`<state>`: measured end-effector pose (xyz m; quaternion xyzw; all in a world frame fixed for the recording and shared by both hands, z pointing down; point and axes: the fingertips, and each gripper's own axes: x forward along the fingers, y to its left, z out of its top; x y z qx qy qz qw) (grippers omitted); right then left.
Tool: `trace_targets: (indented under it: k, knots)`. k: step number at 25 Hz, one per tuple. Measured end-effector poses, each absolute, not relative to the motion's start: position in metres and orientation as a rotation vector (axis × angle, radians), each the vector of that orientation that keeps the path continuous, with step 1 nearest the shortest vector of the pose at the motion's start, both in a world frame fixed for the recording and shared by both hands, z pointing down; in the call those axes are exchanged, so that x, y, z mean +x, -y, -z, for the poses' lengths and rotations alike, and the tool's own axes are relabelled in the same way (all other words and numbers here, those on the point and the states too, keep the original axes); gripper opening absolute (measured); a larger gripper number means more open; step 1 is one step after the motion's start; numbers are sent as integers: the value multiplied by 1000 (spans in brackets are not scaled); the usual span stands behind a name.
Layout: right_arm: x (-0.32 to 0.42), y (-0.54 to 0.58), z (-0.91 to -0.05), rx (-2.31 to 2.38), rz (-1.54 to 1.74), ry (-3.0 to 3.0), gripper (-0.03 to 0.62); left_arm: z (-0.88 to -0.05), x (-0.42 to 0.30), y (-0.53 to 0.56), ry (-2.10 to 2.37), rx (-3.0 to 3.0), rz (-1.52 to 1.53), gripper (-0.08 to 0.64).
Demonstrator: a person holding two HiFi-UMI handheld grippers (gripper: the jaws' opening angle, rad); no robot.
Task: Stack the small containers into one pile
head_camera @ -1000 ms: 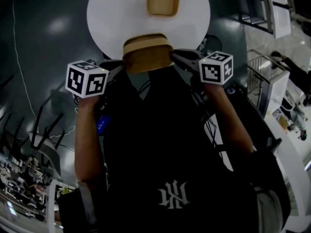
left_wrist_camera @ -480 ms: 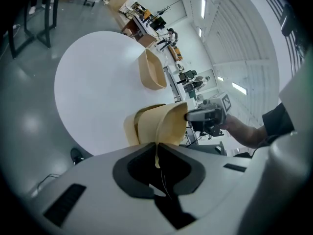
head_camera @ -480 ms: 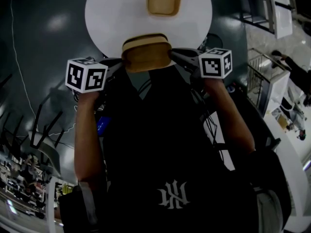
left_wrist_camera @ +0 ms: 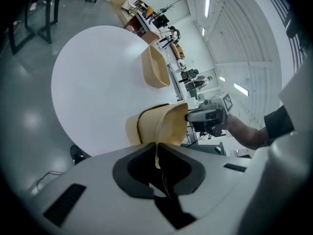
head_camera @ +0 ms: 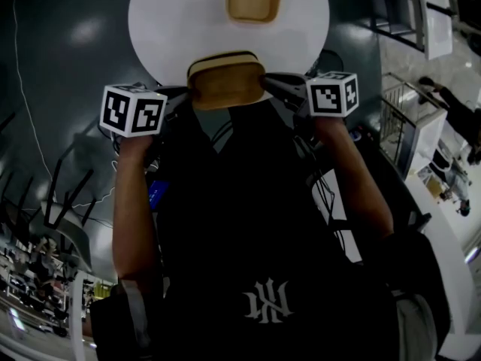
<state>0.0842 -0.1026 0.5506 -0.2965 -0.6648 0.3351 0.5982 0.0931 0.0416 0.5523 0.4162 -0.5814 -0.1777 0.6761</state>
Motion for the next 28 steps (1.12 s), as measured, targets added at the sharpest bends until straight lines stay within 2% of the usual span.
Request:
trace_targets:
  k: [17, 28]
  knots:
    - [79, 106, -560, -678, -752, 1528, 57, -563, 97, -38, 1290, 900, 421, 25]
    - [77, 105, -567, -717, -436, 1645, 57, -567, 96, -40, 1335, 916, 385, 34]
